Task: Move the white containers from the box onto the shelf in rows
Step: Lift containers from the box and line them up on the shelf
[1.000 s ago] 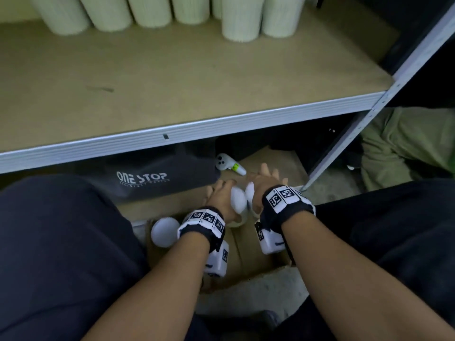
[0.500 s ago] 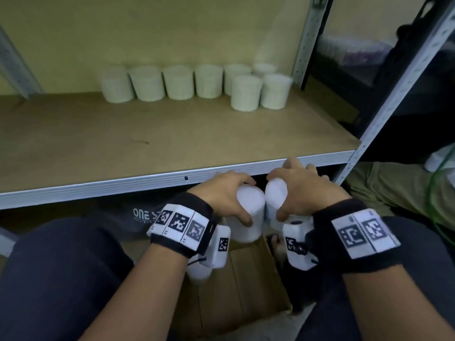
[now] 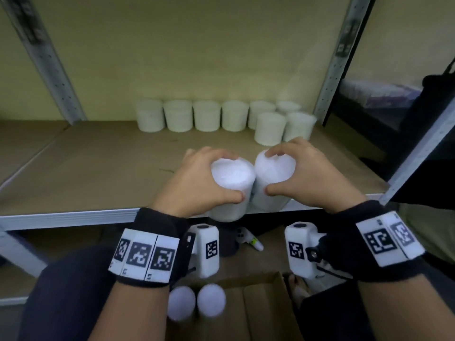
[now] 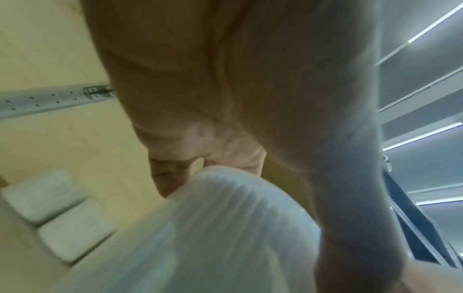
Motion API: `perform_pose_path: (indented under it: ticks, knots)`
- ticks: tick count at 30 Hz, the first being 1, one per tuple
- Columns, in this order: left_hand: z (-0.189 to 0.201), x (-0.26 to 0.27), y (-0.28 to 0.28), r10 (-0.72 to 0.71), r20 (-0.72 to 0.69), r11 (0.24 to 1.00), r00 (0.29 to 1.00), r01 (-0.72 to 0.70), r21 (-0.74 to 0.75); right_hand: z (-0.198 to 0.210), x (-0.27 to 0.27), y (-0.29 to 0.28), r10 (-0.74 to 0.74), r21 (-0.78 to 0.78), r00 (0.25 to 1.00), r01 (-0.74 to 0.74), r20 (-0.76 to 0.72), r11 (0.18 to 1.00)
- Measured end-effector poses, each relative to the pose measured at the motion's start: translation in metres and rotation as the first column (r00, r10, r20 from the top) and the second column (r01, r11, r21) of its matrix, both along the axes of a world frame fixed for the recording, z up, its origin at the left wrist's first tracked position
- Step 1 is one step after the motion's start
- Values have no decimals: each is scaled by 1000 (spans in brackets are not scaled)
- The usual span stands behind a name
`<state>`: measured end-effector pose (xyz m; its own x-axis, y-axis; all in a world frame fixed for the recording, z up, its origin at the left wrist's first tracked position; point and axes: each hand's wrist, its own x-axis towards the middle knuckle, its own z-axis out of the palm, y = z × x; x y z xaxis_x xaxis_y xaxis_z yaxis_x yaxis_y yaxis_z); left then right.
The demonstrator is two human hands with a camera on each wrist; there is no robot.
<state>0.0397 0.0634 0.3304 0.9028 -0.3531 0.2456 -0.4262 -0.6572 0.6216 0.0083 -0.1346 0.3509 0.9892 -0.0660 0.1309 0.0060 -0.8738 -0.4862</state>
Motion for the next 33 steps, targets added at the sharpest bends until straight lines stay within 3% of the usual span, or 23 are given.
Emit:
perform_pose_path:
  ticks: [4, 10, 21, 33]
  knots:
    - [-16, 16, 7, 123, 76, 991, 990, -118, -61, -13, 27, 15, 9, 3, 1000, -9, 20, 1000]
    - [-38, 32, 14, 136, -14, 990, 991, -137, -33, -37, 51, 29, 37, 4, 999, -37, -1, 999]
    - [-12, 23, 23, 113, 47, 977, 992, -120, 177, -25, 38, 14, 81, -130, 996, -83, -22, 988]
    - [-8, 60, 3, 217, -12, 970, 976, -215, 112, -18, 82, 10, 42, -195, 998, -50, -45, 980]
